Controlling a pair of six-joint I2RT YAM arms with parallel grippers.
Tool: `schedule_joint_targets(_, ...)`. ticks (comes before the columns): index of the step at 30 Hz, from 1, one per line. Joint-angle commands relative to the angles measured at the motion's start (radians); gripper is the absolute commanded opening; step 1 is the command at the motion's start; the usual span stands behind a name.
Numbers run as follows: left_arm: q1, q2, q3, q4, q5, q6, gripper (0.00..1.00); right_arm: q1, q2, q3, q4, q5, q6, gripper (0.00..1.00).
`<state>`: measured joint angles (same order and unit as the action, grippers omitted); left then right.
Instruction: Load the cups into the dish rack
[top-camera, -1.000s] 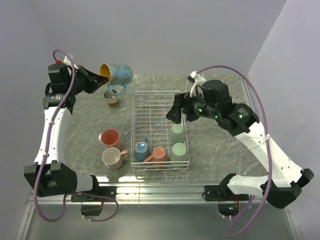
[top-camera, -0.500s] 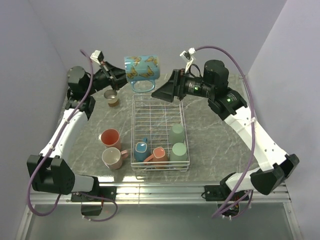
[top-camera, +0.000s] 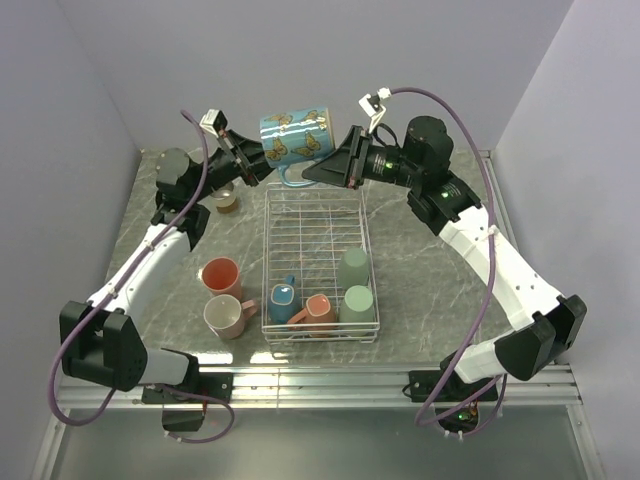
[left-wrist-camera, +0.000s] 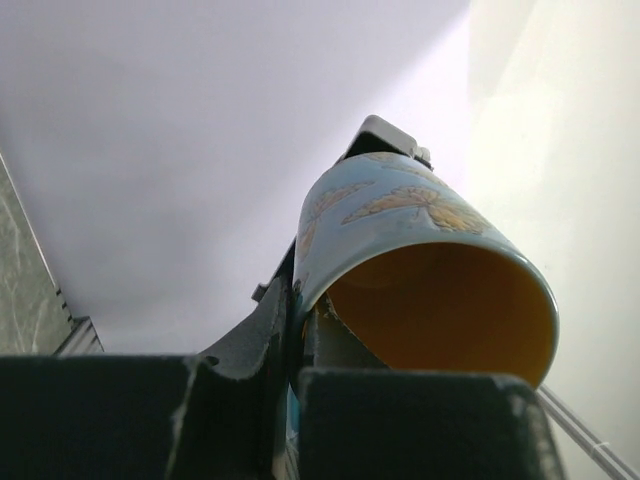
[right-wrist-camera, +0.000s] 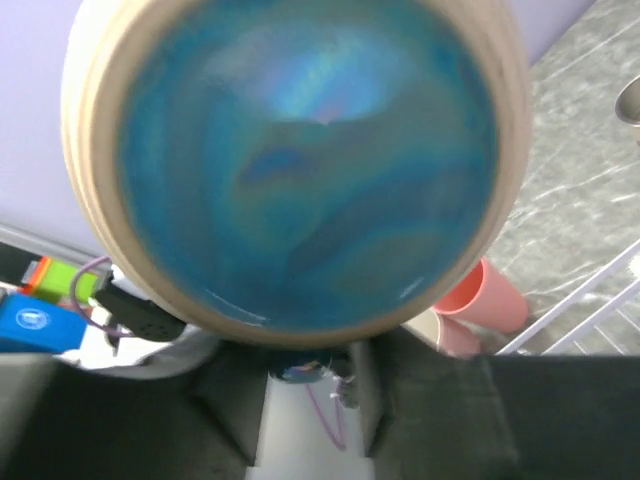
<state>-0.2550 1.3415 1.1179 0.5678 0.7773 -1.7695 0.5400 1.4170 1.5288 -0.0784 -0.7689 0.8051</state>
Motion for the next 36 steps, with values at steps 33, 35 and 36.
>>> schedule_joint_targets(33,0.186,-0.079,0.102,-1.177,-0.262,0.923,0.80,-0.130,0.117,0.022,-0.399,0.491,-0.415,0.00)
schedule_joint_targets(35,0.189,-0.074,0.109,-1.195,-0.269,0.935,0.80,-0.121,0.157,0.027,-0.399,0.546,-0.441,0.00)
schedule_joint_targets(36,0.189,-0.070,0.112,-1.203,-0.279,0.940,0.79,-0.114,0.171,0.028,-0.396,0.560,-0.448,0.00)
